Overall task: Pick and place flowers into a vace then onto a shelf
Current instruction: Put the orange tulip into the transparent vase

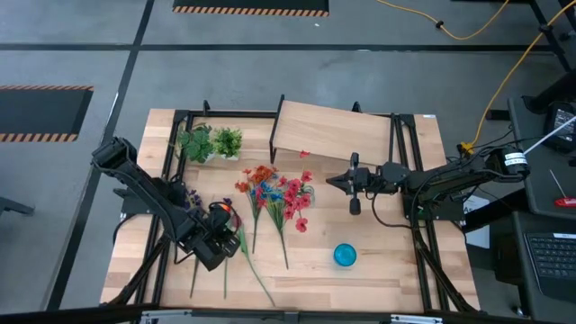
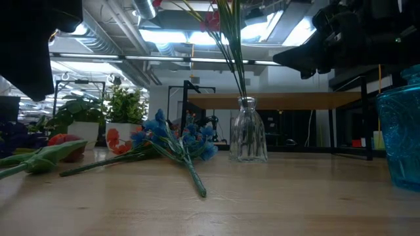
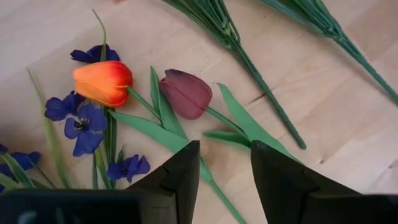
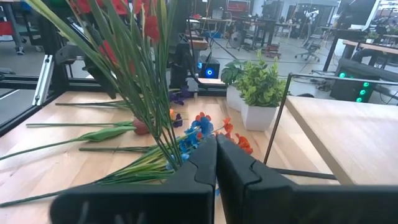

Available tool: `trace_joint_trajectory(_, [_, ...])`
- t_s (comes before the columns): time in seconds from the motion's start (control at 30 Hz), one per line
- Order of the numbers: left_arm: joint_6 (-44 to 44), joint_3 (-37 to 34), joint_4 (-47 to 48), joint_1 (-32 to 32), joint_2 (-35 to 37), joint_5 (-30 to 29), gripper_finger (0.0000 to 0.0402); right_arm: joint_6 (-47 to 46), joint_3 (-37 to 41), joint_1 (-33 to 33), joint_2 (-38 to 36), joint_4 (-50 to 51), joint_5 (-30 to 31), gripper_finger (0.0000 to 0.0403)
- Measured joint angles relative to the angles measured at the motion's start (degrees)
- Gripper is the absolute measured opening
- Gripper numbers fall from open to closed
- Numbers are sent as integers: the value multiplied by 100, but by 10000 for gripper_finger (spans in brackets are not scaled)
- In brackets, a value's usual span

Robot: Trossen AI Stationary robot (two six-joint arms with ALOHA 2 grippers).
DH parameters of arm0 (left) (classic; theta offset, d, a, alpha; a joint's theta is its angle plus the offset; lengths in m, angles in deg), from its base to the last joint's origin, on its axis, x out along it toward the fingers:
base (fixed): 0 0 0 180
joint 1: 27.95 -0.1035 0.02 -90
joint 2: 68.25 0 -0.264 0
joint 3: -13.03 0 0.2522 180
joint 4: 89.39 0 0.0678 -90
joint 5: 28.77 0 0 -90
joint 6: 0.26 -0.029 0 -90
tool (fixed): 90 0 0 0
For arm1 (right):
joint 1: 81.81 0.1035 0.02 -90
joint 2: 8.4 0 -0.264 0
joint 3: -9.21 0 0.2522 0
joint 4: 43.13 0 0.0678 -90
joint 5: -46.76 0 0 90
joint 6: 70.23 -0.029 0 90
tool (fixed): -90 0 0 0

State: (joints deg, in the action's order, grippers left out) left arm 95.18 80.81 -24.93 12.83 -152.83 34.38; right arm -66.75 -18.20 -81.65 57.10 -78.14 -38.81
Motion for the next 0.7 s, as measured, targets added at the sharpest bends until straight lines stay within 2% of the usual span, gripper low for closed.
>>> trace_joint_trajectory(0.5, [227,0,-13,0,-119,-7,137,-1,0,2,0,15,0,11])
trace_joint_trajectory(0.7, [240,-7,-13,0,-119,-179,137,0,0,0,0,22,0,11])
